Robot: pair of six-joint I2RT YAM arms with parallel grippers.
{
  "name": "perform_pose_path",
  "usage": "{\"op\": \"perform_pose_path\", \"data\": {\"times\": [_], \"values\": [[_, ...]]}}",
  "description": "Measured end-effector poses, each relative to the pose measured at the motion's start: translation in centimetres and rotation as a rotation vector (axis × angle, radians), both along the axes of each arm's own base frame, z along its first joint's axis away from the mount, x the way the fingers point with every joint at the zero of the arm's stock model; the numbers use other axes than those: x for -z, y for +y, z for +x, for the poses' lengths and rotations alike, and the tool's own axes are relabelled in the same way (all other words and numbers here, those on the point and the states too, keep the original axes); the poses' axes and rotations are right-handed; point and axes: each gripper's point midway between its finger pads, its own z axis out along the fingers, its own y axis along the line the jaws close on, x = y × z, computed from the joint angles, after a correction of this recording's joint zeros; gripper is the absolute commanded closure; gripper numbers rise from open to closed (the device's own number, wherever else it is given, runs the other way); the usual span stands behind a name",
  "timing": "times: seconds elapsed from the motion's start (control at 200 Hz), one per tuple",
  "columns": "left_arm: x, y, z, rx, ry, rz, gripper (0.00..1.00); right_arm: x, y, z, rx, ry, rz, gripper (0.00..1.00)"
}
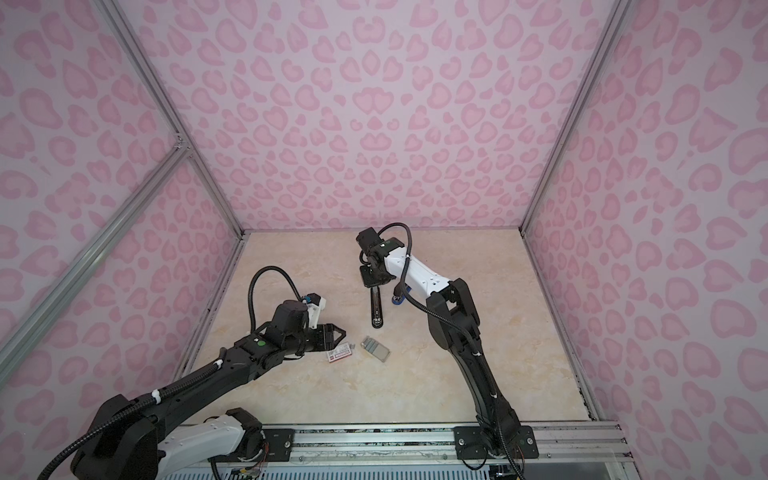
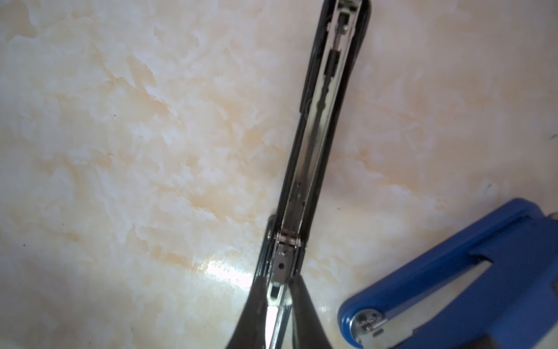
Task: Load the staples into the stapler
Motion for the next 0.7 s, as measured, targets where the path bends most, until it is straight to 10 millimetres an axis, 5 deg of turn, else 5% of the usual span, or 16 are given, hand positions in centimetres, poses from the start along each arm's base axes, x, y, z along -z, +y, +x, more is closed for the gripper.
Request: {"op": "perform_pose_path", "data": {"times": [0.7], "values": [[0.71, 0.15, -0.22, -0.002, 0.019, 0.009, 0.44, -0.76, 0.24, 0.45, 0.025, -0.012, 0.016, 0.86]]}}
